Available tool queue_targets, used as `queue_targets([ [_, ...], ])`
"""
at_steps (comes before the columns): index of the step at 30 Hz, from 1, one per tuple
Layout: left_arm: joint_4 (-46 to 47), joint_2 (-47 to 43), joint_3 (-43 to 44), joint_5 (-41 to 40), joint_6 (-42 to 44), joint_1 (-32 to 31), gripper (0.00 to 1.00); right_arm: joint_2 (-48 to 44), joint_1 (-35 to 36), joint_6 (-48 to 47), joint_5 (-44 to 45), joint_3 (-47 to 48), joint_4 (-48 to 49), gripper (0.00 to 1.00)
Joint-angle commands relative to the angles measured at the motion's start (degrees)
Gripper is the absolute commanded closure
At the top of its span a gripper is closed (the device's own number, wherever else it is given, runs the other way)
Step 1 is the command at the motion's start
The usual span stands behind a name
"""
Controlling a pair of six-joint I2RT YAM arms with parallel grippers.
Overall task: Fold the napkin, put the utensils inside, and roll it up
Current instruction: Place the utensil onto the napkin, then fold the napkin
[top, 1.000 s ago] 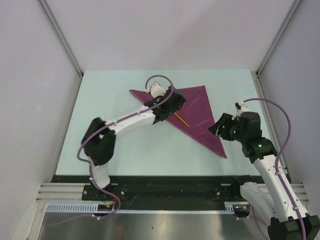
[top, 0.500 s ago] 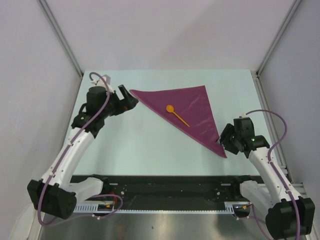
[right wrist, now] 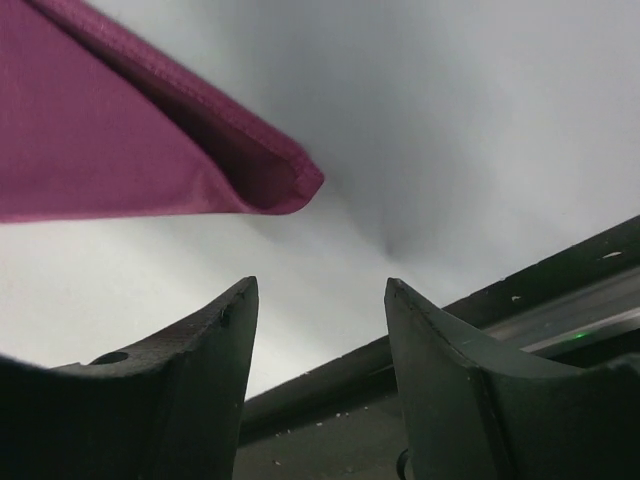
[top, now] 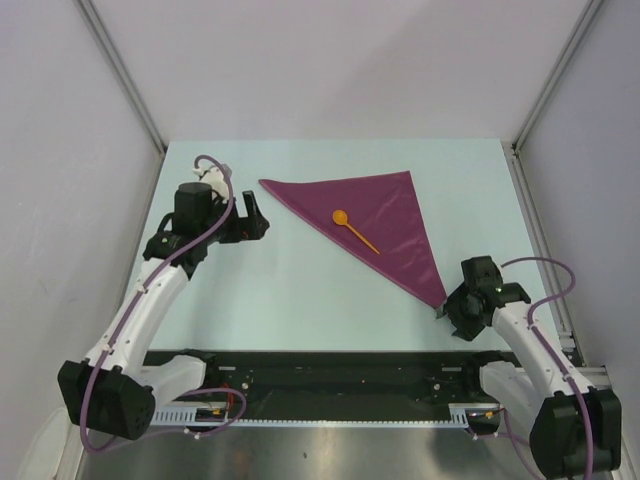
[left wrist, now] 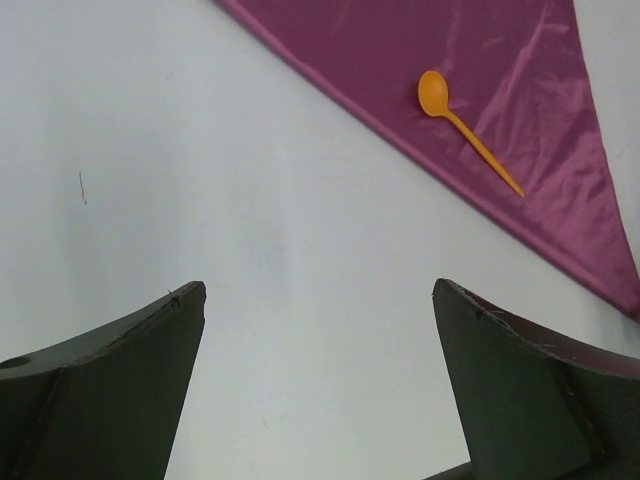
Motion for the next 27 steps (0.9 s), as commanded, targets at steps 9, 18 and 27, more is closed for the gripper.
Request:
queue_targets([
  [9, 2.05, 0.78, -1.42, 0.71, 1.99, 0.30, 0.00, 1.33, -4.82, 3.43, 3.61, -0.76, 6.24, 0.44],
  [18, 2.40, 0.95, -1.68, 1.24, 1.90, 0.30, 0.00, 2.48, -6.32, 2.11, 2.81, -1.29, 9.06, 0.45],
  [27, 2.05, 0.78, -1.60, 0.54, 2.07, 0.30, 0.00, 3.45, -6.49, 1.23, 3.52, -1.81, 10.29, 0.49],
])
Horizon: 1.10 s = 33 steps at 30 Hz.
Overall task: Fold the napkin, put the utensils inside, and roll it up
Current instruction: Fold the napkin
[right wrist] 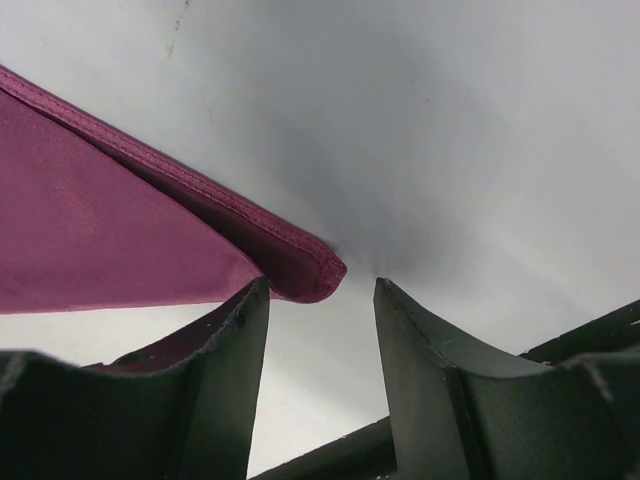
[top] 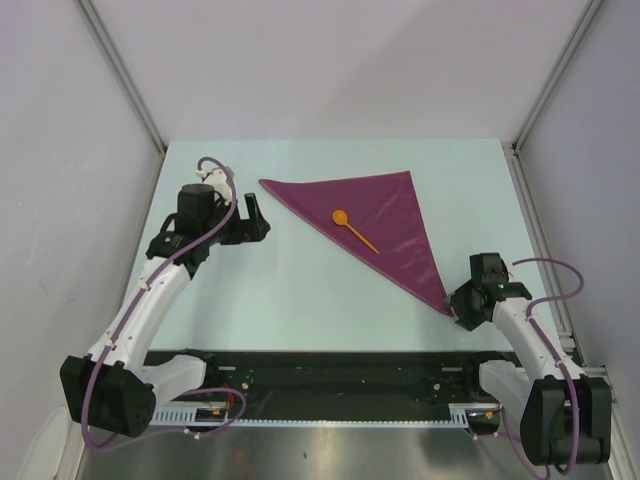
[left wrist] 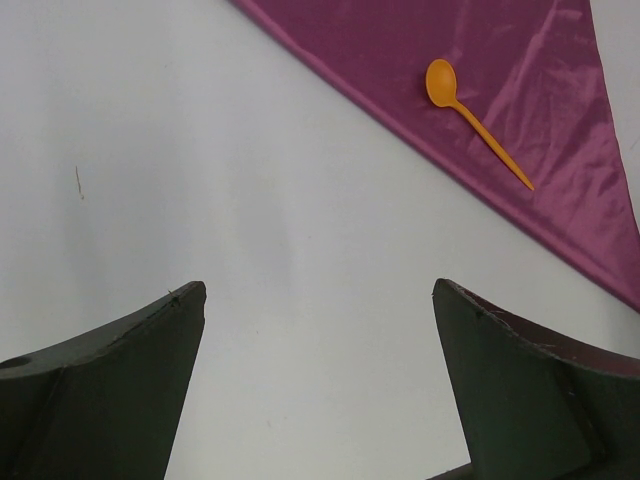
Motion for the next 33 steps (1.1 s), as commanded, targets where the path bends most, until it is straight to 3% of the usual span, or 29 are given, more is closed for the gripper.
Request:
queue_targets([
  [1, 1.11, -0.36, -0.13, 0.40, 1.51, 0.30, 0.00, 0.54, -0.31, -0.43, 1.24, -0.31, 1.59, 0.50],
  [15, 0.76, -0.80, -0.31, -1.00, 1.77, 0.30, 0.00, 2.91, -0.31, -0.70, 1.77, -1.54, 4.41, 0.58],
  [33, 0.58, -1.24, -0.40, -2.14, 1.68, 0.30, 0.00, 2.91, -0.31, -1.57, 1.94, -1.10, 5.46, 0.87],
])
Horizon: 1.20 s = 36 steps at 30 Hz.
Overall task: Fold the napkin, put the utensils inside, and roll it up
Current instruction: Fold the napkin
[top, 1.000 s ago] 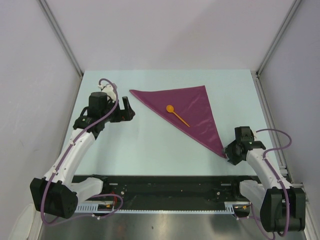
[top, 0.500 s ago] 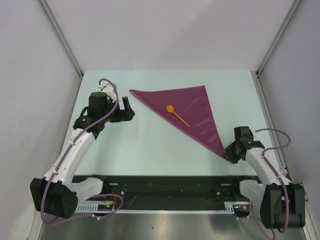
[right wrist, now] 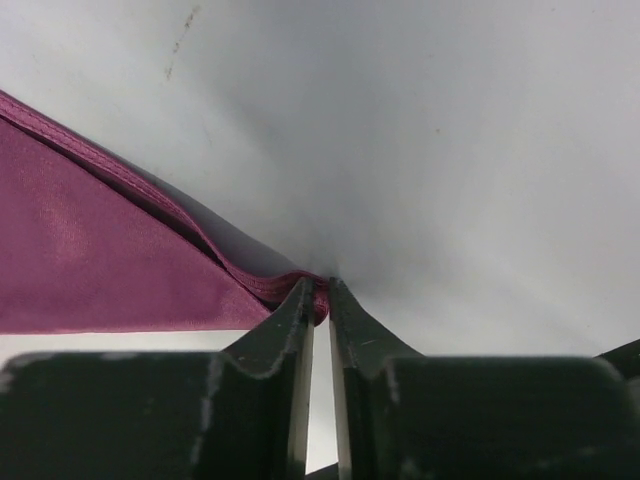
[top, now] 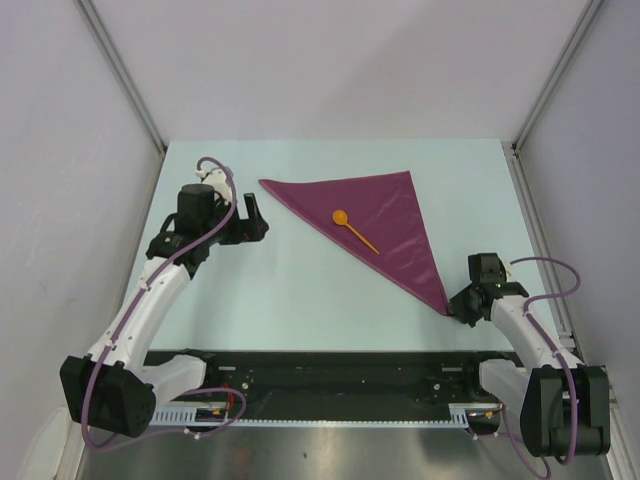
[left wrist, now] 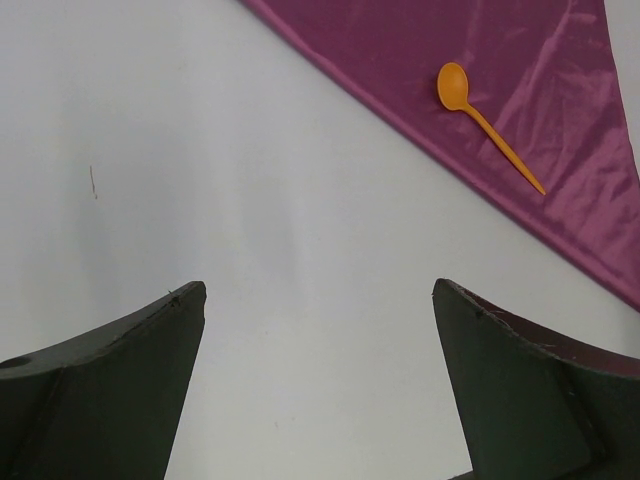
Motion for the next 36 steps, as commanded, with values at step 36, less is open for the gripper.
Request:
queue_targets([
  [36, 0.34, -1.04, -0.46, -1.69, 0.94, 0.30, 0.00, -2.84, 2.13, -7.14, -14.28, 4.26, 17.44, 1.00],
])
